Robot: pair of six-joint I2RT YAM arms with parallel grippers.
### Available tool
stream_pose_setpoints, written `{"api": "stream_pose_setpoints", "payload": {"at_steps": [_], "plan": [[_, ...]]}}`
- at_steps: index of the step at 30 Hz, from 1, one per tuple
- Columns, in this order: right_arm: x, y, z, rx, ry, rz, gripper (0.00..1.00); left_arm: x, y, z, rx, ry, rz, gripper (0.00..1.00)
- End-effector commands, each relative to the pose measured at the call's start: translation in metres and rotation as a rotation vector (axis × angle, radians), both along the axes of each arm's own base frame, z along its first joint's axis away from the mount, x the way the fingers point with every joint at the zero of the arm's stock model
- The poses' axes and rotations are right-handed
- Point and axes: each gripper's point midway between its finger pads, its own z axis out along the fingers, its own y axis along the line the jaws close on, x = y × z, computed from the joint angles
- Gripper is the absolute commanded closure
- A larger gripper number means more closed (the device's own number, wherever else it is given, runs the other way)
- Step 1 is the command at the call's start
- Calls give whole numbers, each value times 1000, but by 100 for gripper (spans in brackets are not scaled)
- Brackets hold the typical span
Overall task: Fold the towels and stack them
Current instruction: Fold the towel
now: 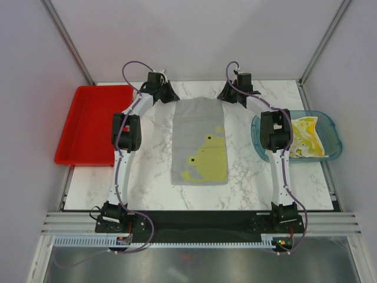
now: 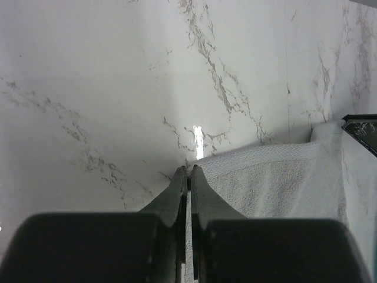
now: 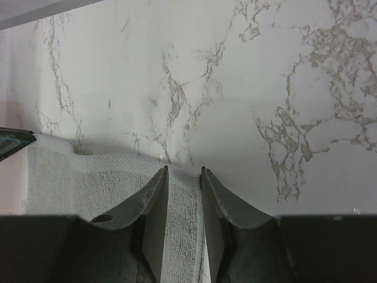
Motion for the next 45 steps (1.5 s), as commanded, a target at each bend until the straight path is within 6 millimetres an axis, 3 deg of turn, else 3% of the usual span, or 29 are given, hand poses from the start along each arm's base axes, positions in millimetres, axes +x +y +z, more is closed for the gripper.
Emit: {"api": "stream_pose_setpoints", "payload": {"at_steps": [1,5,6,7,11,15,17,18,19,20,21,22,24,25,26,27,28,30,31,33,34,35,37,38,41,42,43,44,45], "plan": [[-10,5,-29,3,75,15,64,10,-4,11,-47,-32,-2,98],[-10,3,-32,1,83,4,81,10,-5,12,-49,-36,-2,98],[-10,2,-36,-2,87,2,94,10,-5,12,-48,-37,-3,98],[-6,1,-32,-3,75,1,100,11,-4,13,-46,-41,-2,98],[4,7,-9,-6,-18,59,100,12,-2,23,-38,-65,-14,98],[14,2,48,14,-159,56,100,13,-1,49,-44,-109,-34,98],[9,-3,53,24,-171,50,100,11,-3,72,-54,-147,-62,98],[10,-5,77,42,-225,53,100,8,-3,76,-55,-152,-71,98],[2,-6,69,45,-207,56,100,6,-4,82,-58,-162,-81,98],[-1,-8,74,48,-222,57,100,4,-6,91,-58,-174,-93,98],[-2,-9,94,55,-270,58,100,-1,-6,103,-57,-185,-95,98],[-10,-9,85,57,-249,65,100,-4,-6,113,-59,-205,-101,98],[-16,-8,108,71,-294,78,100,-15,-10,116,-49,-212,-124,98],[-25,-8,102,76,-277,88,100,-19,-12,143,-54,-267,-136,98],[-28,-8,119,83,-311,91,100,-24,-15,148,-58,-273,-147,98],[-32,-7,125,85,-321,92,100,-31,-16,145,-56,-259,-154,98],[-40,-8,120,88,-307,89,100,-36,-16,159,-57,-279,-158,98],[-49,-8,143,92,-345,102,100,-50,-19,159,-67,-264,-181,98],[-56,-7,141,94,-335,112,100,-57,-21,173,-77,-281,-195,98],[-69,-4,161,110,-364,139,100,-71,-26,167,-84,-268,-226,98],[-78,-4,154,116,-347,147,100,-77,-29,168,-87,-268,-240,98],[-85,-2,171,126,-382,160,100,-88,-35,180,-92,-288,-267,98],[-103,4,170,141,-365,191,100,-104,-38,172,-83,-265,-278,98],[-112,2,186,138,-390,194,100,-116,-40,173,-75,-263,-285,98],[-136,1,180,128,-358,189,100,-135,-41,175,-69,-268,-290,98],[-147,4,194,129,-382,200,100,-148,-38,174,-63,-264,-288,98],[-160,3,181,119,-355,201,100,-153,-39,177,-62,-277,-291,98],[-171,3,192,115,-377,206,100,-165,-39,166,-54,-257,-299,98],[-181,7,190,108,-378,219,100,-173,-37,178,-55,-285,-301,98]]}}
